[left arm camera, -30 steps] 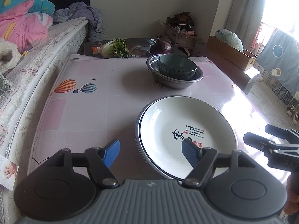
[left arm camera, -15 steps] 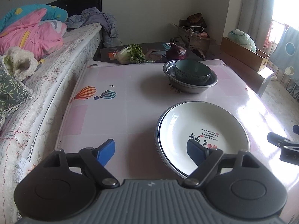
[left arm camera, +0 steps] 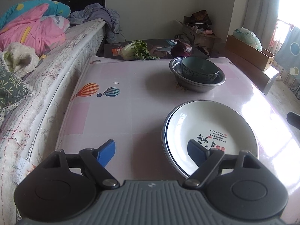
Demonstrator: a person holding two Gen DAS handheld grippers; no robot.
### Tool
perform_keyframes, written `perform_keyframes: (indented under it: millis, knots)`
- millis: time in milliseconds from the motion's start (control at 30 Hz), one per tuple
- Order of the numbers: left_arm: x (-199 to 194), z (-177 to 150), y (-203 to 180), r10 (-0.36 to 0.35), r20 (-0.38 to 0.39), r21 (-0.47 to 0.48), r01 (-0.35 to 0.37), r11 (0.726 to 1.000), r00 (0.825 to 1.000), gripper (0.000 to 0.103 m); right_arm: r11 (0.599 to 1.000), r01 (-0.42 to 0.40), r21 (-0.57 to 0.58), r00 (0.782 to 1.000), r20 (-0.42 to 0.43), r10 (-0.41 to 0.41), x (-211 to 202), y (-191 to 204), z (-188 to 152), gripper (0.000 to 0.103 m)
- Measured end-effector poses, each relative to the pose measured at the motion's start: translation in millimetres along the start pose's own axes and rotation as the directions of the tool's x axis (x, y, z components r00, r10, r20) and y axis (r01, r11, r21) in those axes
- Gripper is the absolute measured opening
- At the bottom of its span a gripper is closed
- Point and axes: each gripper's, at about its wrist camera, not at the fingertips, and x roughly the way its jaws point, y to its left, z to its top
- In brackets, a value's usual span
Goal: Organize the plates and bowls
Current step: 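Move both tools to the steel bowl stack and grip its rim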
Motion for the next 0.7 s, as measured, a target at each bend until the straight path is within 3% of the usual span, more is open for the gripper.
perform_keyframes:
  millis: [367,500,700]
  knots:
    - [19.5,41.0,10.5,-0.100,0.026,-0.029,0.100,0.995,0.995,0.085,0.962,-0.195,0.193,0.981,0.051,0.189,15.3,-50.1,65.0,0.102]
    - [35.1,62.2,13.0,-0.147,0.011,-0.045,0.147,0.988,0.989,0.085,0.925,-0.260,0.277,0.962,-0.011,0.273,46.7,-67.8,87.6,0.102]
    - [62.1,94.6,21.1,-0.155,-0.007,-0.087,0.154,0.984,0.988,0.085,0.892,-0.289,0.348,0.925,-0.138,0.353,106.8,-77.5,104.0,0.102]
